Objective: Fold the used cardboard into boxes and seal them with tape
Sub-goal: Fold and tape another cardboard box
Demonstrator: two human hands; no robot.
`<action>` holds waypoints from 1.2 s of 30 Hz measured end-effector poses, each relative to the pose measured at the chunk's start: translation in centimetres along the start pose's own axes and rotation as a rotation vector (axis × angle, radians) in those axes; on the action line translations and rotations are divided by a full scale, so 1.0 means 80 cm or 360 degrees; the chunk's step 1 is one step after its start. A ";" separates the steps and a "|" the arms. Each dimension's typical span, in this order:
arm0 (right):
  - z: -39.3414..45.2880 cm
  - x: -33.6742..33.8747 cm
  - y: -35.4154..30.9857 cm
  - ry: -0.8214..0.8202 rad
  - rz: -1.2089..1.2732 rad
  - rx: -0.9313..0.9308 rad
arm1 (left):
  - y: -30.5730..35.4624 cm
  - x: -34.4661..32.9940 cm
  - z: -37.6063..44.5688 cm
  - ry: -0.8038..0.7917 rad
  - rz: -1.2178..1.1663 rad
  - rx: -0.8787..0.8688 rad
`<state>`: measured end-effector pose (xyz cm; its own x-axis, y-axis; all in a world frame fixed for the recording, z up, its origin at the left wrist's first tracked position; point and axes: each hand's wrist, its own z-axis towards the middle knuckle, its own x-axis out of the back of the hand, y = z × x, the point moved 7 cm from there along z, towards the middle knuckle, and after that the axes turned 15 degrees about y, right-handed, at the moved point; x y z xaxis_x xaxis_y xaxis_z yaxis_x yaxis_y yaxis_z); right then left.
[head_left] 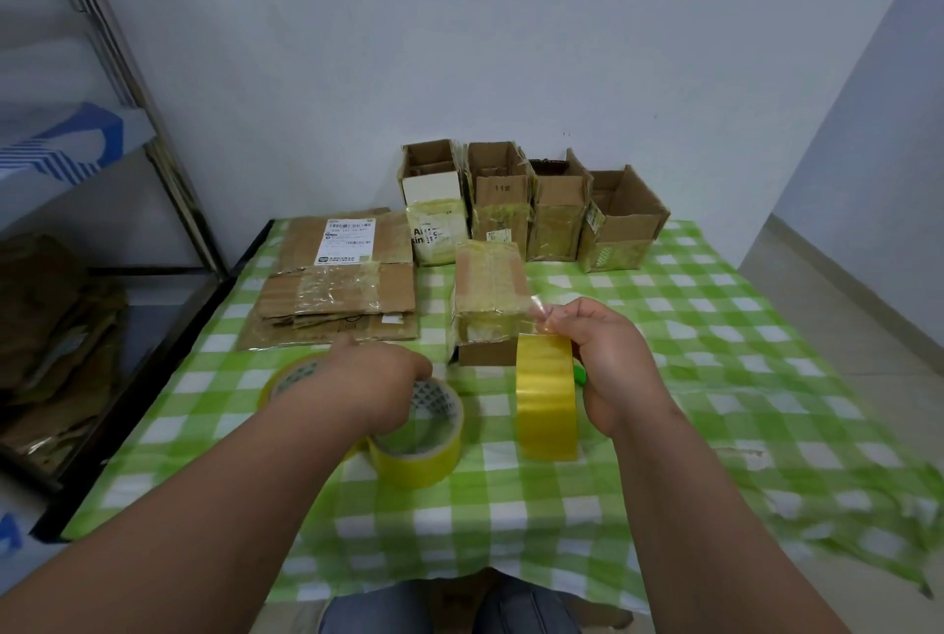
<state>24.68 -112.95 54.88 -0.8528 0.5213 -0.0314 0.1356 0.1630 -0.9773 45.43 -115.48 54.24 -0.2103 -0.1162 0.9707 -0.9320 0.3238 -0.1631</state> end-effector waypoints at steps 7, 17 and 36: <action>-0.013 0.005 -0.002 0.0014 -0.0071 0.0040 | -0.026 0.000 0.002 0.0056 0.0123 0.0107; -0.018 0.000 -0.011 -0.0077 -0.0103 0.0093 | -0.060 0.019 0.007 0.0435 -0.0192 0.0324; -0.033 -0.019 -0.024 -0.0331 -0.0512 0.0475 | 0.041 0.094 -0.002 0.0696 -0.1819 0.0110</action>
<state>27.02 -111.88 57.37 -0.9145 0.3006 0.2709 -0.2764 0.0251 -0.9607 40.88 -115.12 61.04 0.8431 0.0286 0.5369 -0.5319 0.1901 0.8252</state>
